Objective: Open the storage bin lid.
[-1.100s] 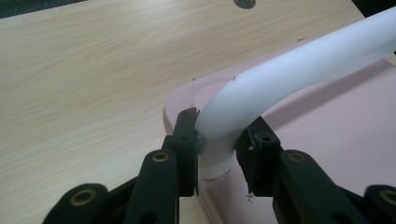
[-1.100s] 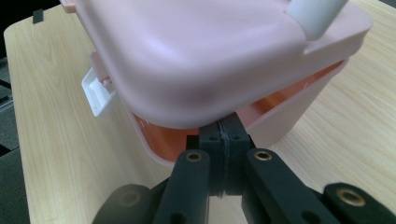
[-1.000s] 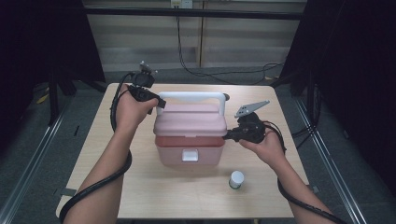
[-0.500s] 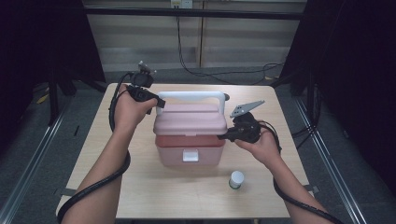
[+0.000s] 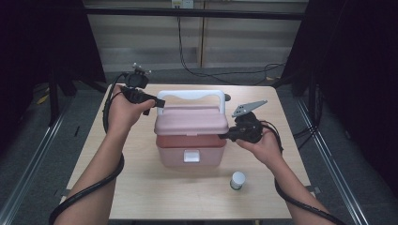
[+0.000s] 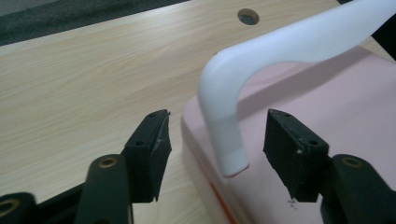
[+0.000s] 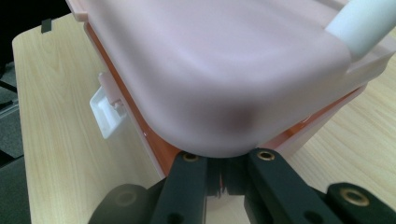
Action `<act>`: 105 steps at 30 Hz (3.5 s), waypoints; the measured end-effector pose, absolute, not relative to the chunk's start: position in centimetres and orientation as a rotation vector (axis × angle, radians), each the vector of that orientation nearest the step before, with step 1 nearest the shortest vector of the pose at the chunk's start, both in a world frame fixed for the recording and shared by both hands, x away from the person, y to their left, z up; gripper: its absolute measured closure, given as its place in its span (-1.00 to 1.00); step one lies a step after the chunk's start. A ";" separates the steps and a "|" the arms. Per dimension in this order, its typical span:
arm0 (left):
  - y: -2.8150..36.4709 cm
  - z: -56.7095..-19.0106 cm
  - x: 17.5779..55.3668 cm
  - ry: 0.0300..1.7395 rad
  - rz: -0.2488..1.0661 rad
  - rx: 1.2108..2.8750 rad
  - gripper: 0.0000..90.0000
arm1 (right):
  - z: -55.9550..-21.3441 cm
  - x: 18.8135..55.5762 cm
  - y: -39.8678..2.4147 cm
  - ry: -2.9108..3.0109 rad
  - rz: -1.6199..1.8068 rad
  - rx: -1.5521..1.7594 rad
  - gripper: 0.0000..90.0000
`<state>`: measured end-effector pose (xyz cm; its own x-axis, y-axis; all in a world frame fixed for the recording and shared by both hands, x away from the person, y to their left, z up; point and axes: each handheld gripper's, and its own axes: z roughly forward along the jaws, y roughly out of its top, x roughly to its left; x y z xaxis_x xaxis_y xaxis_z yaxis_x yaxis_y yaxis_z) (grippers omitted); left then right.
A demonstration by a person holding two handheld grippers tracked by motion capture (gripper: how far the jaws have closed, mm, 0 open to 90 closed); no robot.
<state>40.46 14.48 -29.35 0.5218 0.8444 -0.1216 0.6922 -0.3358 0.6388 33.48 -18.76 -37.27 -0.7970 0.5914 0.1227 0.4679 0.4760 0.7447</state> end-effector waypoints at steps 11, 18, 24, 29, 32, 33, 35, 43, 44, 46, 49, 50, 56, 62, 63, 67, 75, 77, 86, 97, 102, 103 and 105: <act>16.8 -29.5 40.2 1.281 0.311 2.106 -0.24 | -36.9 33.7 -18.8 2.562 1.226 0.934 0.96; 18.7 -29.9 40.0 1.323 0.311 2.112 -0.25 | -36.5 33.9 -18.8 2.559 1.211 0.938 0.96; 19.2 -31.8 39.8 1.345 0.283 2.142 -0.24 | -36.0 34.1 -18.7 2.552 1.212 0.933 0.95; 19.0 -33.6 39.8 1.343 0.238 2.176 -0.22 | -35.8 34.2 -18.8 2.551 1.213 0.941 0.95; 18.8 -34.3 39.6 1.336 0.233 2.195 -0.21 | -35.7 34.2 -18.8 2.548 1.216 0.940 0.95; 18.8 -34.3 39.6 1.336 0.233 2.195 -0.21 | -35.7 34.2 -18.8 2.547 1.215 0.939 0.94; 18.4 -34.7 39.4 1.320 0.219 2.202 -0.21 | -35.6 34.3 -18.8 2.544 1.223 0.945 0.94; 18.1 -35.0 39.1 1.303 0.214 2.214 -0.20 | -35.3 34.4 -18.7 2.532 1.227 0.959 0.94; 17.9 -35.1 39.0 1.295 0.212 2.215 -0.20 | -35.3 34.4 -18.8 2.530 1.235 0.962 0.93; 17.7 -35.2 38.9 1.286 0.205 2.216 -0.20 | -35.2 34.5 -18.8 2.528 1.232 0.963 0.93; 17.6 -35.3 38.9 1.278 0.199 2.214 -0.20 | -35.1 34.5 -18.8 2.525 1.237 0.966 0.93; 17.5 -35.4 39.0 1.277 0.199 2.207 -0.20 | -35.1 34.5 -18.8 2.524 1.234 0.969 0.93; 17.0 -35.5 39.0 1.268 0.191 2.203 -0.20 | -35.0 34.6 -18.8 2.516 1.246 0.977 0.93; 16.5 -35.4 38.9 1.252 0.189 2.196 -0.19 | -34.8 34.6 -18.7 2.511 1.237 0.982 0.91; 16.5 -35.3 38.9 1.248 0.185 2.192 -0.20 | -34.7 34.7 -18.7 2.508 1.238 0.980 0.91; 16.4 -35.0 38.9 1.243 0.188 2.182 -0.19 | -34.7 34.7 -18.8 2.498 1.255 0.988 0.89; 16.2 -34.5 38.9 1.233 0.200 2.166 -0.16 | -35.0 34.7 -18.8 2.480 1.265 1.015 0.72; 16.1 -34.2 39.0 1.229 0.208 2.157 -0.14 | -35.5 34.7 -19.0 2.485 1.246 1.027 0.66; 15.8 -33.5 39.2 1.228 0.250 2.125 -0.08 | -36.8 34.5 -19.2 2.506 1.231 1.039 0.63; 15.2 -32.7 39.6 1.217 0.297 2.099 0.00 | -37.6 34.3 -18.7 2.539 1.197 1.017 0.64; 14.8 -32.2 39.9 1.189 0.314 2.094 0.01 | -37.9 34.1 -18.5 2.578 1.177 0.997 0.78; 14.8 -32.1 39.9 1.192 0.314 2.092 0.02 | -37.9 34.1 -18.5 2.585 1.180 0.995 0.79; 14.7 -31.9 40.0 1.183 0.323 2.094 0.04 | -38.1 34.0 -18.5 2.589 1.177 0.992 0.80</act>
<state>40.01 14.67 -31.91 0.5517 0.8257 -0.1178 0.6510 -0.3380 0.6797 33.98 -18.52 -38.05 -0.7758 0.6140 0.1452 0.5131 0.4800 0.7116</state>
